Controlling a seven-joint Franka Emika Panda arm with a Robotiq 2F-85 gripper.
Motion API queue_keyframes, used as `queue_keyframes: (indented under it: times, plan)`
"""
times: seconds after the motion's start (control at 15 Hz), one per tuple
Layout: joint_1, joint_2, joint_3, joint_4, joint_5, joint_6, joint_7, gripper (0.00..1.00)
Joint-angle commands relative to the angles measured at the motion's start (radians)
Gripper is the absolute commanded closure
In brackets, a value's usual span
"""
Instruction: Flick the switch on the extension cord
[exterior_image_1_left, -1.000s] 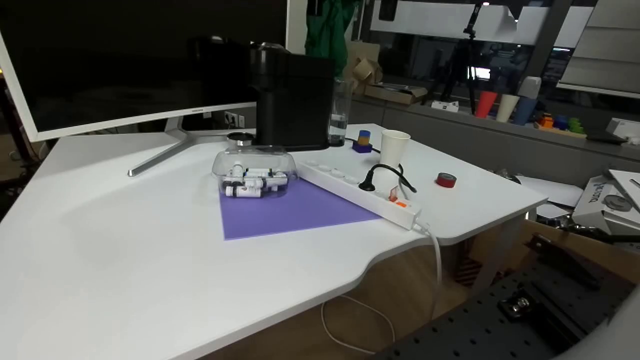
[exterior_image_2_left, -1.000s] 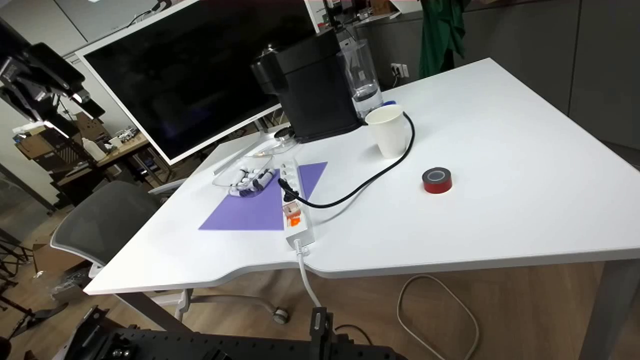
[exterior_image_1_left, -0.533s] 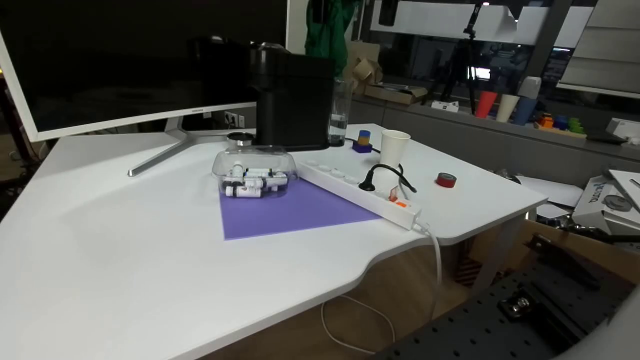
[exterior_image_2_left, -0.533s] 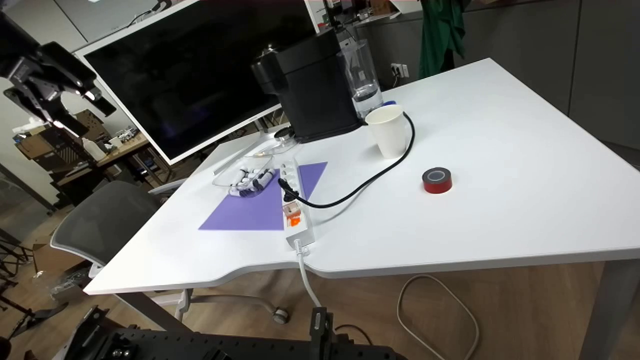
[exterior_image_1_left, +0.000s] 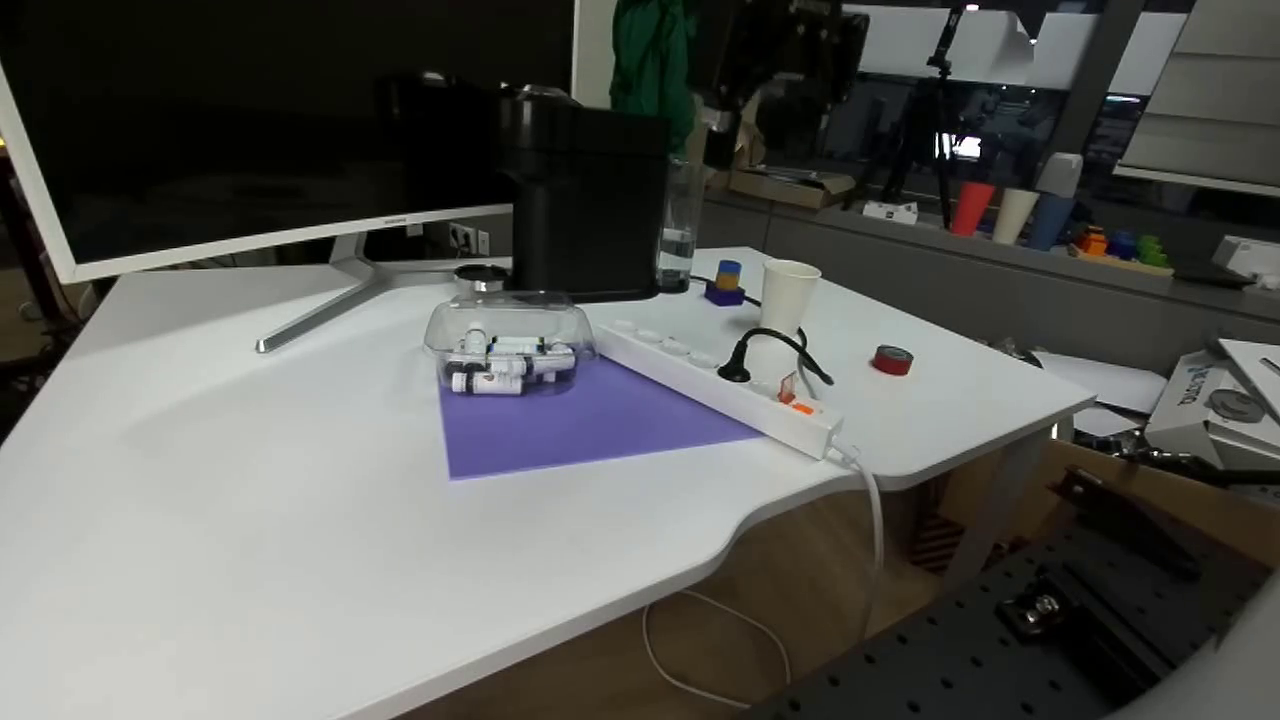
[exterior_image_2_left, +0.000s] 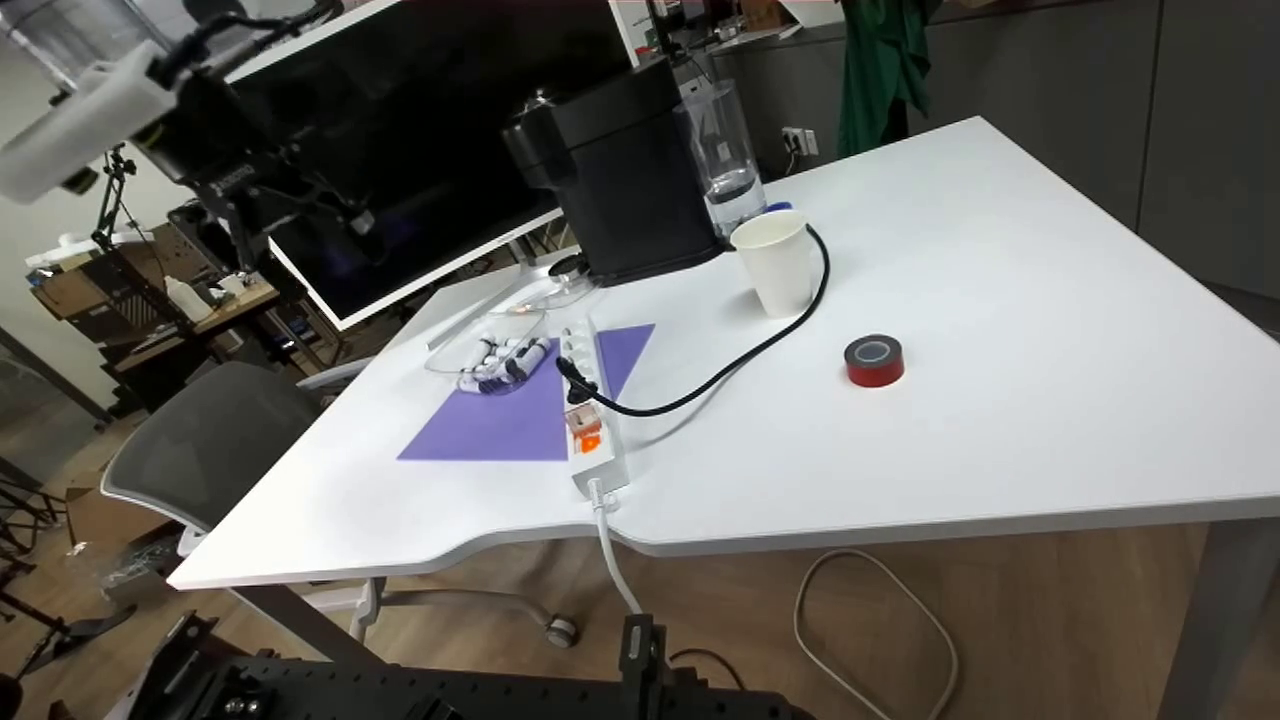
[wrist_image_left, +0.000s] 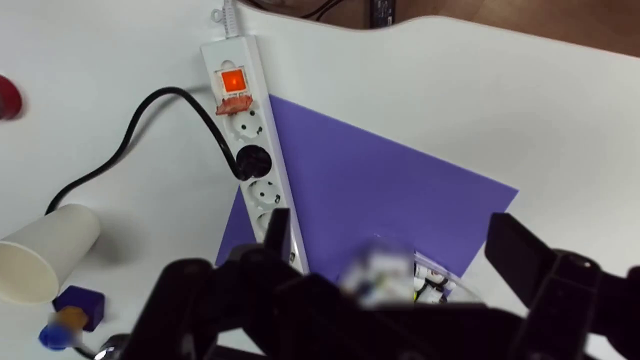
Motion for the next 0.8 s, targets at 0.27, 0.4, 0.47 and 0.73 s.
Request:
queue_keyframes:
  times: [0.27,0.4,0.47,0.73]
  plan:
    - [-0.03,0.1,-0.068,0.019,0.011,0.027,-0.072,0.0]
    - [-0.044,0.123,-0.061,0.018,-0.018,0.041,-0.073,0.0]
    - [-0.053,0.137,-0.063,0.018,-0.034,0.053,-0.084,0.0]
    - [-0.087,0.23,-0.092,0.015,-0.075,0.151,-0.122,0.33]
